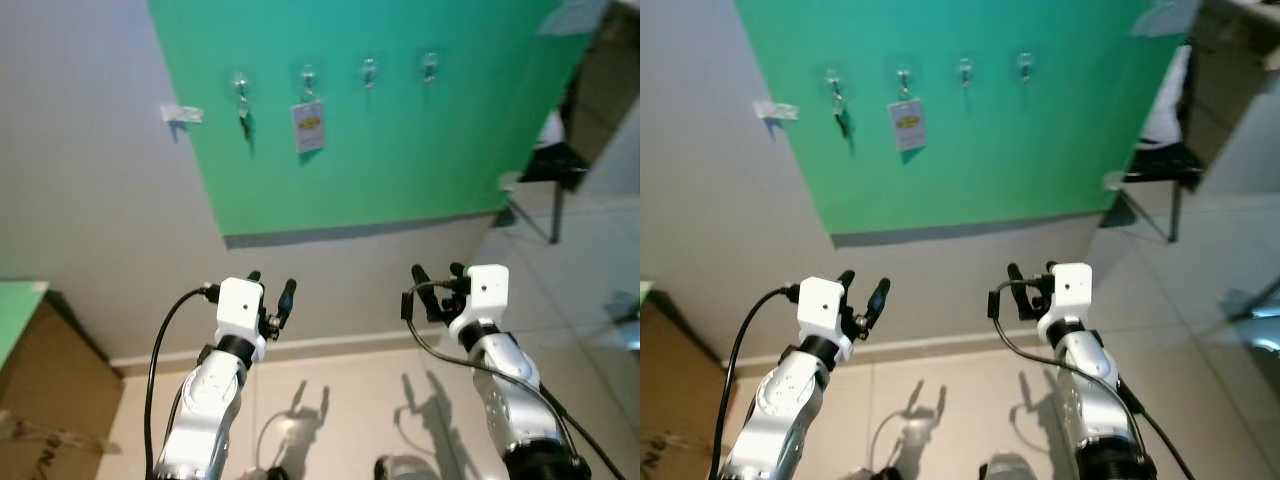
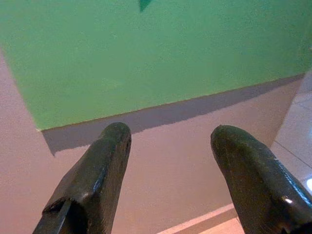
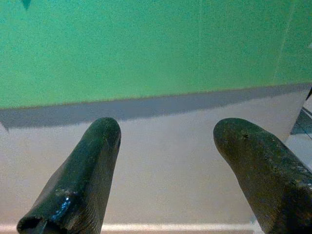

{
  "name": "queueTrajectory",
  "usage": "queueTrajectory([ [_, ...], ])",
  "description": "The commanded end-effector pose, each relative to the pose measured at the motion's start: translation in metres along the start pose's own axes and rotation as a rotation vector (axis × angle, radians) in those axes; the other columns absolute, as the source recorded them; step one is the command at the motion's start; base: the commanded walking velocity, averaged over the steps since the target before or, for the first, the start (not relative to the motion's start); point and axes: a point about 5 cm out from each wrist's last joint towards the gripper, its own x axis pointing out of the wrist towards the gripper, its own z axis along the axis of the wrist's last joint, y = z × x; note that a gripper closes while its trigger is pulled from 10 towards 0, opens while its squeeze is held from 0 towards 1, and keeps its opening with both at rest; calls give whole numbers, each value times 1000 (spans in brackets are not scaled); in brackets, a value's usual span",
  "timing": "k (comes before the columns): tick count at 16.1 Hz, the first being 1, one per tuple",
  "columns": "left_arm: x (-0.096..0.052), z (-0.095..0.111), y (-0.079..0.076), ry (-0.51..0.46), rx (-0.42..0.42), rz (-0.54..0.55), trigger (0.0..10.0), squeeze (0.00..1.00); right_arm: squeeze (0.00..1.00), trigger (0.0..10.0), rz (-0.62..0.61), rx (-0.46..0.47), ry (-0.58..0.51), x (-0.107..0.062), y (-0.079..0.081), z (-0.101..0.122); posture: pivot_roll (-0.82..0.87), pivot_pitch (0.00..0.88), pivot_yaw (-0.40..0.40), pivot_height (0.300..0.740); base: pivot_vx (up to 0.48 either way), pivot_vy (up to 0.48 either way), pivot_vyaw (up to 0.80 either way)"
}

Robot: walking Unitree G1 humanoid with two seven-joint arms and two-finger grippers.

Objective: Hang keys on a hook

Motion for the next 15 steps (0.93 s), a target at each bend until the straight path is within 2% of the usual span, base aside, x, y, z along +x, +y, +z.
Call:
queueTrajectory([
  [1,0,-1,1,14,1,9,10000,0,0,10000,26,-4,-21,6,5,7,-234,0,50,740,0,0,0],
  [2,3,2,1,7,-2,-6,10000,0,0,10000,27,-1,-20,6,6,6,-233,0,52,740,0,0,0],
  [10,10,8,10,12,-22,7,10000,0,0,10000,33,8,-10,4,13,0,-234,0,73,740,0,480,0],
  [15,8,8,11,2,-7,2,10000,0,0,10000,20,20,-41,-1,11,0,-239,0,83,740,0,480,0],
])
